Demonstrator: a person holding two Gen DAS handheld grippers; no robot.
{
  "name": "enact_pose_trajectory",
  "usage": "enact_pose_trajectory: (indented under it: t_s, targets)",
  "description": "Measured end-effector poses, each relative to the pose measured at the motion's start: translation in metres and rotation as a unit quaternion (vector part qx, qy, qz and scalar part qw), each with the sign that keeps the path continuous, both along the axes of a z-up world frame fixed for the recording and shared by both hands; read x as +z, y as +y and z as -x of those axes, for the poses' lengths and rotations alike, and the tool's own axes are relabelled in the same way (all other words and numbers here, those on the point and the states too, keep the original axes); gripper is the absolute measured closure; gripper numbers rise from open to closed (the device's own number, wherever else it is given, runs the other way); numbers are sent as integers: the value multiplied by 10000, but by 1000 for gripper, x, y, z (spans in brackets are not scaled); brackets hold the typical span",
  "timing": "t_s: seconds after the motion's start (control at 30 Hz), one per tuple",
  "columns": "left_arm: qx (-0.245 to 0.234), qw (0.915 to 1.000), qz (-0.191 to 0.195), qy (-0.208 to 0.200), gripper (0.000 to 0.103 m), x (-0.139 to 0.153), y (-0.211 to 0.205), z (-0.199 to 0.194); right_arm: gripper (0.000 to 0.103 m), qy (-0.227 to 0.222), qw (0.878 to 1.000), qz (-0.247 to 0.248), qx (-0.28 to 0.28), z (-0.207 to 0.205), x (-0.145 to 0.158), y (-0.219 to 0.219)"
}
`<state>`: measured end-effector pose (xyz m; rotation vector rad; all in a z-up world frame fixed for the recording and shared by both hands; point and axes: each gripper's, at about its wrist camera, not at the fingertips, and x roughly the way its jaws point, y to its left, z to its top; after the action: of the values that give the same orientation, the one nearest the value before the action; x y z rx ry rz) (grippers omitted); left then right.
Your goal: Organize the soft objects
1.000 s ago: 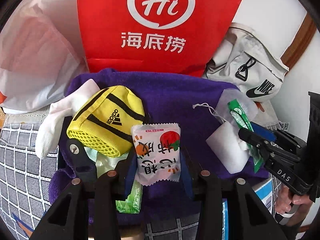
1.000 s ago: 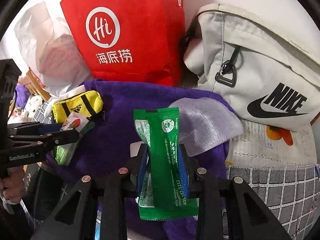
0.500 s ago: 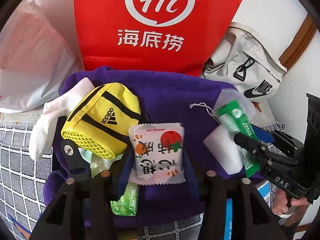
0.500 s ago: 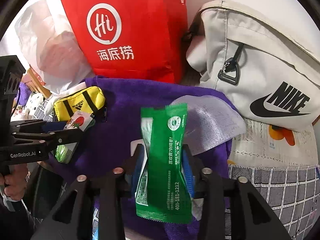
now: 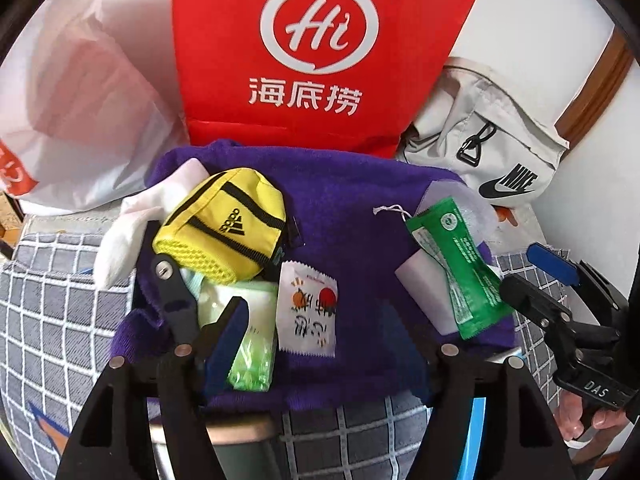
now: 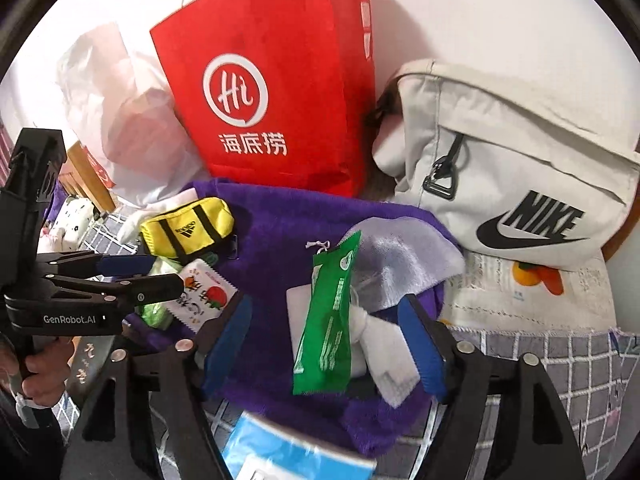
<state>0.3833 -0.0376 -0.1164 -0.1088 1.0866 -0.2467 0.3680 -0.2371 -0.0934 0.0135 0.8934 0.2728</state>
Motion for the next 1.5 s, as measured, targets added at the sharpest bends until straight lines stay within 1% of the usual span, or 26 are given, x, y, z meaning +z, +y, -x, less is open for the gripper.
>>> enact_pose_trajectory:
  t_s: [0.17,0.37,0.43,0.47,0.57,0.63,0.67,0.77,0.9,1.07,1.17,1.33,1.5]
  targets:
    - [-10,9998,61,-168,35,20,5,26,26,-13,9998,-172,-112,27,18,-2]
    - [76,9989,-148,-434,34,46,7,72,26,-137,9993,-183,-289,68,38,4]
    - [119,9987,-163,-465,32,52,11,87,14,-227,9989,-87,-394,84,44,6]
    - [138,9987,-155,-465,30,55,13,94,13,-310,9984,14,-466,96,49,7]
    - [161,9984,-114,-531,29,63,17,121,11,-430,9970,155,-626,124,59,7]
    - [171,9979,-158,-603,27,70,19,141,2,-483,9960,168,-736,142,66,6]
    - [189,9976,-181,-645,22,73,20,150,2,-528,9954,172,-777,152,69,6]
    - [262,9959,-276,-819,13,82,22,181,0,-610,9945,131,-843,179,78,6]
    - [389,9942,-301,-960,6,92,26,223,0,-729,9929,144,-932,217,87,7]
    - [394,9918,-292,-1180,6,103,24,266,0,-787,9925,39,-936,260,95,8]
    - [513,9880,-399,-1399,6,108,24,291,0,-893,9914,107,-950,284,98,11]
    - [619,9842,-552,-1562,6,110,22,317,0,-1031,9899,65,-968,312,100,12]
    - [669,9813,-650,-1681,6,113,22,331,0,-1081,9895,97,-959,327,102,14]
